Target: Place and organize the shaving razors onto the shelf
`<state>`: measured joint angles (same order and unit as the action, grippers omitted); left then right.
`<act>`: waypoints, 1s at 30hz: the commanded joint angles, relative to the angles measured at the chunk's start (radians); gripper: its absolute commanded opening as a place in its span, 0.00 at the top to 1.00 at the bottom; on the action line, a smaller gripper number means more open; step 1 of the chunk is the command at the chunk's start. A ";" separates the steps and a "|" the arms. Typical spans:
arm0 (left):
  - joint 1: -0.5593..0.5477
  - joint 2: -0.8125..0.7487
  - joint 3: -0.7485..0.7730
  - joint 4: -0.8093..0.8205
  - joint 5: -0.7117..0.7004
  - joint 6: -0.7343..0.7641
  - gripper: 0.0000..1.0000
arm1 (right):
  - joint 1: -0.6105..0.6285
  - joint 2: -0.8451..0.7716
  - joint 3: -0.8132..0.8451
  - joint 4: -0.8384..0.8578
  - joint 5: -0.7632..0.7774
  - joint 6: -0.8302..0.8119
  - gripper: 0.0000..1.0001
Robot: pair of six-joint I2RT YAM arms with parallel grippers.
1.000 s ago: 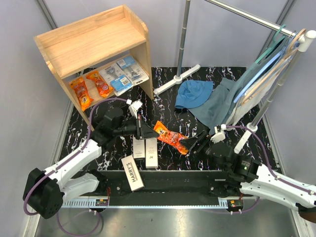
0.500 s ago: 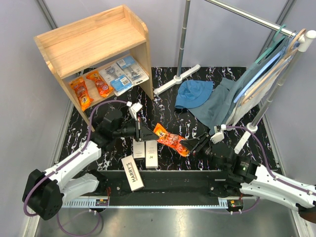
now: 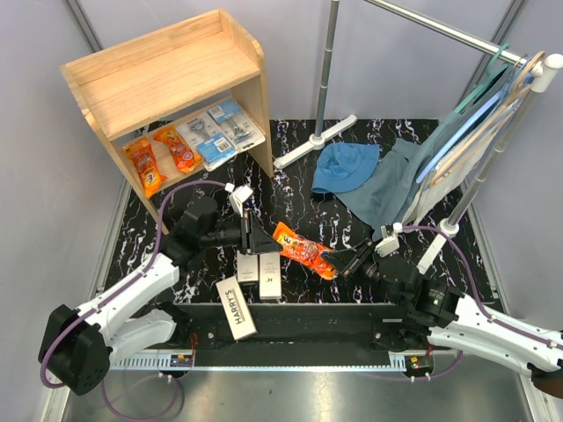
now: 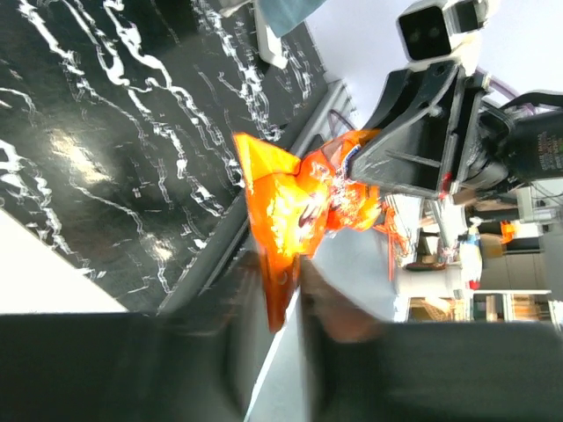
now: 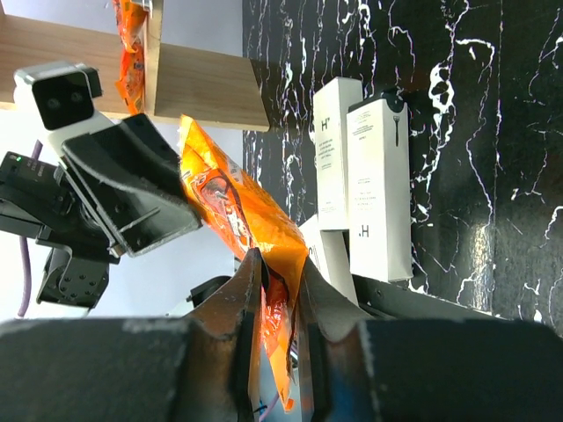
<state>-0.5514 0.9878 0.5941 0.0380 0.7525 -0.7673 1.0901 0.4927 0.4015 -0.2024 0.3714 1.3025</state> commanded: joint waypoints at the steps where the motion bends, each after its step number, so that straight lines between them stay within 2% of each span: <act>1: 0.004 -0.031 0.045 -0.059 -0.034 0.066 0.60 | -0.006 -0.011 0.003 0.040 0.017 -0.020 0.90; 2: 0.004 -0.031 0.052 -0.075 -0.041 0.083 0.52 | -0.006 -0.014 0.002 0.040 0.017 -0.020 0.90; 3: 0.002 -0.034 0.065 -0.110 -0.048 0.092 0.33 | -0.006 -0.017 0.002 0.040 0.017 -0.019 0.91; 4: 0.004 -0.035 0.073 -0.125 -0.065 0.101 0.29 | -0.004 -0.017 -0.001 0.038 0.017 -0.019 0.91; 8: 0.004 -0.037 0.111 -0.225 -0.123 0.154 0.23 | -0.004 -0.019 -0.004 0.040 0.012 -0.016 0.91; 11: 0.004 -0.049 0.185 -0.382 -0.212 0.206 0.18 | -0.006 -0.019 -0.001 0.037 0.011 -0.014 0.91; 14: 0.004 -0.070 0.267 -0.528 -0.352 0.258 0.16 | -0.004 -0.019 -0.003 0.037 0.011 -0.014 0.91; 18: 0.004 -0.092 0.401 -0.706 -0.548 0.319 0.05 | -0.006 -0.014 -0.001 0.034 0.011 -0.014 0.91; 20: 0.004 -0.107 0.478 -0.795 -0.611 0.362 0.03 | -0.004 -0.005 0.000 0.035 0.011 -0.012 0.91; 26: 0.004 -0.158 0.660 -0.989 -0.915 0.419 0.01 | -0.006 0.063 0.033 0.040 -0.008 -0.046 0.90; 30: 0.004 -0.196 0.743 -1.055 -1.071 0.428 0.01 | -0.006 0.121 0.077 0.049 -0.023 -0.077 0.91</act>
<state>-0.5514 0.8314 1.2446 -0.9028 -0.0769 -0.3851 1.0901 0.5747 0.4057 -0.2039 0.3698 1.2755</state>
